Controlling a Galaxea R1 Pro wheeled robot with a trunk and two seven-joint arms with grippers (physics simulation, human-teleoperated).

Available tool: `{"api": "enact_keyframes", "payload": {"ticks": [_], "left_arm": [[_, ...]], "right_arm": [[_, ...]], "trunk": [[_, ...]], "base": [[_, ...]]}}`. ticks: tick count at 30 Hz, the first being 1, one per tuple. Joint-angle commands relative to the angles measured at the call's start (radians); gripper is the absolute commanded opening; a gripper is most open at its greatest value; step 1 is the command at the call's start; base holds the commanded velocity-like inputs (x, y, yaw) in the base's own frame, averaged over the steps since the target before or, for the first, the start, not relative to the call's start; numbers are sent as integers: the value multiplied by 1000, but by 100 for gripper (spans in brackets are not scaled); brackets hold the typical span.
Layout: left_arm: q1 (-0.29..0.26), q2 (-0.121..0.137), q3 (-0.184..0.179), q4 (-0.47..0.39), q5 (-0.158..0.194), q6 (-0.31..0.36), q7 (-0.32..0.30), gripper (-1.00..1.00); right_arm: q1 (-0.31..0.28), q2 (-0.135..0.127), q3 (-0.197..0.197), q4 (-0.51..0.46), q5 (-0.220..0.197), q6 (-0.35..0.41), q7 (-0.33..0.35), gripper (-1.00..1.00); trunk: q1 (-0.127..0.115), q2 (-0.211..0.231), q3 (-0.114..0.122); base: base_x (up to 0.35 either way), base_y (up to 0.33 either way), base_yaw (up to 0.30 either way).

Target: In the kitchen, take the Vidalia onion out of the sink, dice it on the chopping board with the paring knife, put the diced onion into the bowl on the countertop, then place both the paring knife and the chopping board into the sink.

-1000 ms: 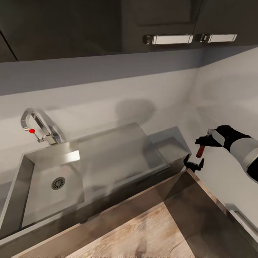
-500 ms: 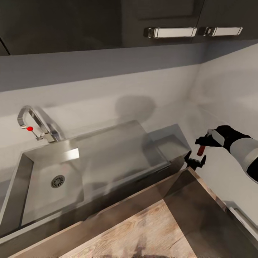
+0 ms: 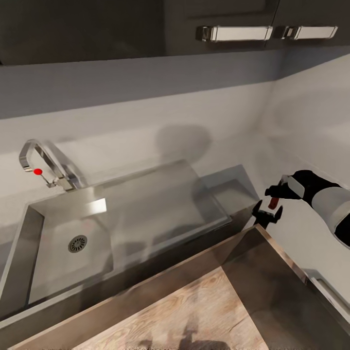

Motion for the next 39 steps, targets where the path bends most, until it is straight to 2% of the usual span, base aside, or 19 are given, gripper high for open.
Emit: {"api": "enact_keyframes", "payload": {"ticks": [1, 16, 31, 32, 39], "left_arm": [[-1, 0, -8, 1, 10, 2, 1, 100], [0, 0, -8, 1, 10, 2, 2, 100], [0, 0, -8, 1, 10, 2, 2, 100], [0, 0, -8, 1, 10, 2, 1, 100], [0, 0, -8, 1, 10, 2, 1, 100]], "right_arm": [[-1, -1, 8, -2, -2, 4, 3, 100], [2, -1, 9, -2, -2, 4, 3, 100], [5, 0, 10, -2, -2, 4, 3, 100], [5, 0, 10, -2, -2, 4, 3, -100], [5, 0, 10, -2, -2, 4, 3, -100]], "trunk": [[0, -2, -3], [0, -2, -27], [0, -2, -29], [0, -2, -29], [0, -2, -29]], "base": [[0, 0, 0], [0, 0, 0], [0, 0, 0], [0, 0, 0], [0, 0, 0]]}}
